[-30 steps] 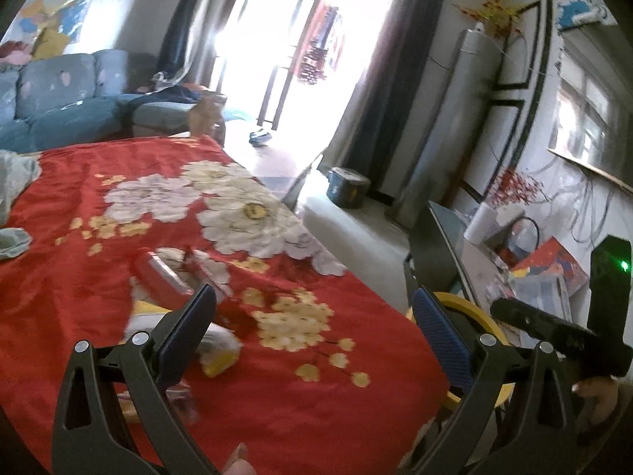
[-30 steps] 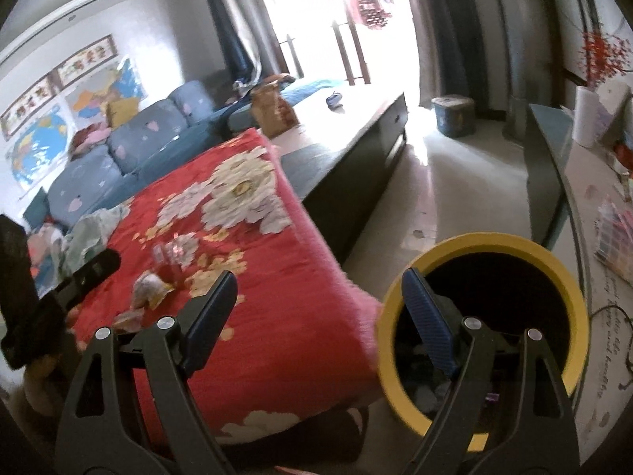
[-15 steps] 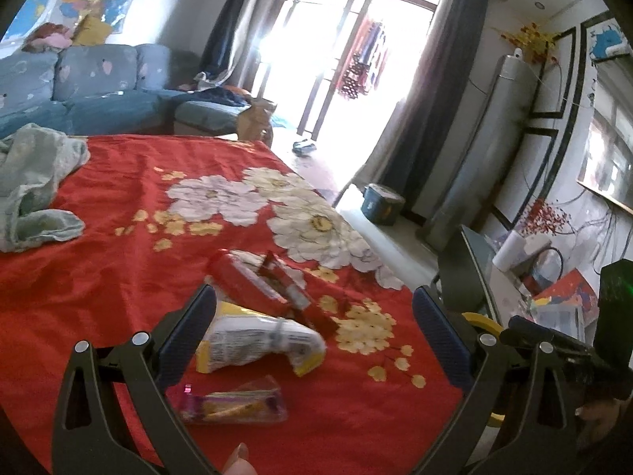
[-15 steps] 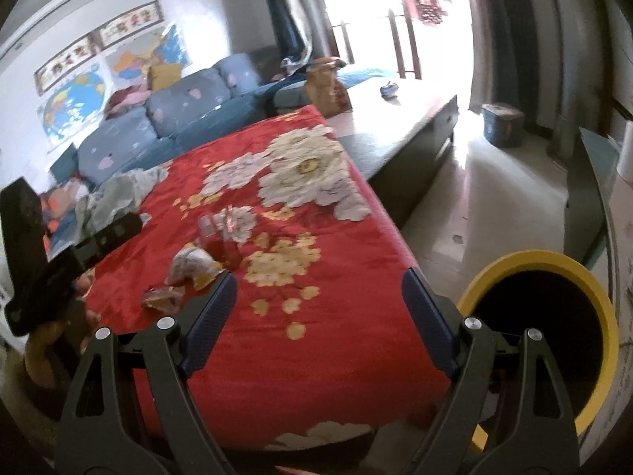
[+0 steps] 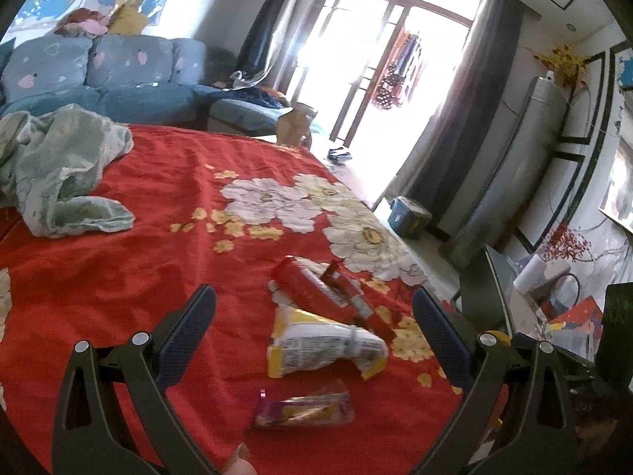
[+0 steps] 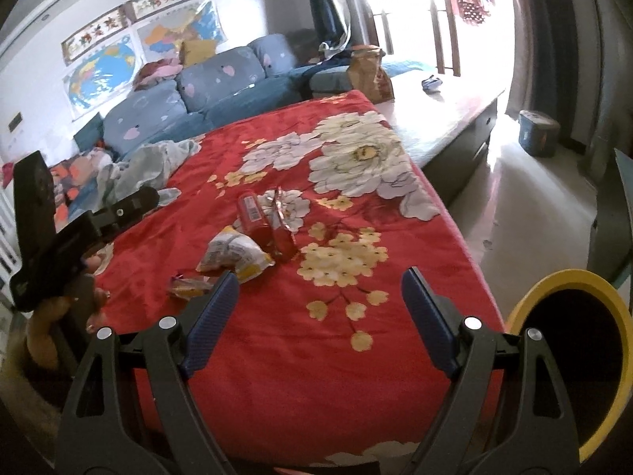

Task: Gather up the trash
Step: 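Move both open tools back over the remaining trash on the bed, then grasp the yellow chip bag with the left tool while the right tool grasps the red-white snack bag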

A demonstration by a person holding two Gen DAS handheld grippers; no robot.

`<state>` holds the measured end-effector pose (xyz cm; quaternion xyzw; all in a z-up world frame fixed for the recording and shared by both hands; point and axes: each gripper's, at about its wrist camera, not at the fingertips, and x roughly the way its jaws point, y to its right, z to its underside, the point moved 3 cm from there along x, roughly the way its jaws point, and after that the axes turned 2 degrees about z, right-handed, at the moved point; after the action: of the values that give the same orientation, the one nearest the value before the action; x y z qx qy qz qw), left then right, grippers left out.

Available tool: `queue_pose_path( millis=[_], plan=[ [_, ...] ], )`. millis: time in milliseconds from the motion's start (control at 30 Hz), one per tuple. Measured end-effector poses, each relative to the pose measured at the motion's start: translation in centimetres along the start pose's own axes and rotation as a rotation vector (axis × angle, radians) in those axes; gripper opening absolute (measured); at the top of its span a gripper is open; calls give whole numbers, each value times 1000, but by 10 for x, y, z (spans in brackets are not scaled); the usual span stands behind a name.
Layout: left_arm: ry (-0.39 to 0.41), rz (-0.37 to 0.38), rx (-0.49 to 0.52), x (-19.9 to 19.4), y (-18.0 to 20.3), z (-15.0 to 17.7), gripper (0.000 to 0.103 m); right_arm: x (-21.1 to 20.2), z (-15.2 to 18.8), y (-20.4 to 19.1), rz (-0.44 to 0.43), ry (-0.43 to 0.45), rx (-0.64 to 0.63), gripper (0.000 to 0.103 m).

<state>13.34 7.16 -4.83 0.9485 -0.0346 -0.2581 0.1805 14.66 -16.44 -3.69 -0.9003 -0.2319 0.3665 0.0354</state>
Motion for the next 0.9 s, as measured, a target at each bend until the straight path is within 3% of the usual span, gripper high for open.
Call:
queue_pose_path(
  millis=[267,467,567,733,900],
  plan=[
    [-48,-12,-48,8,-28,4,96,19,-7,-13,-4,-20,-37,76],
    [-117,22,-67,23,-42,13,94,42,-11,-15,-9,-50,-42,63],
    [-147,46,-75,30,-42,16,84,55,-15,-15,-10,-66,-41,57],
    [-207,91,-74,45,-40,23,74,75,-19,-14,-20,-98,-41,41],
    [-265,135,-111,59,-42,26,65,98,-23,-16,-54,-136,-25,31]
  ],
)
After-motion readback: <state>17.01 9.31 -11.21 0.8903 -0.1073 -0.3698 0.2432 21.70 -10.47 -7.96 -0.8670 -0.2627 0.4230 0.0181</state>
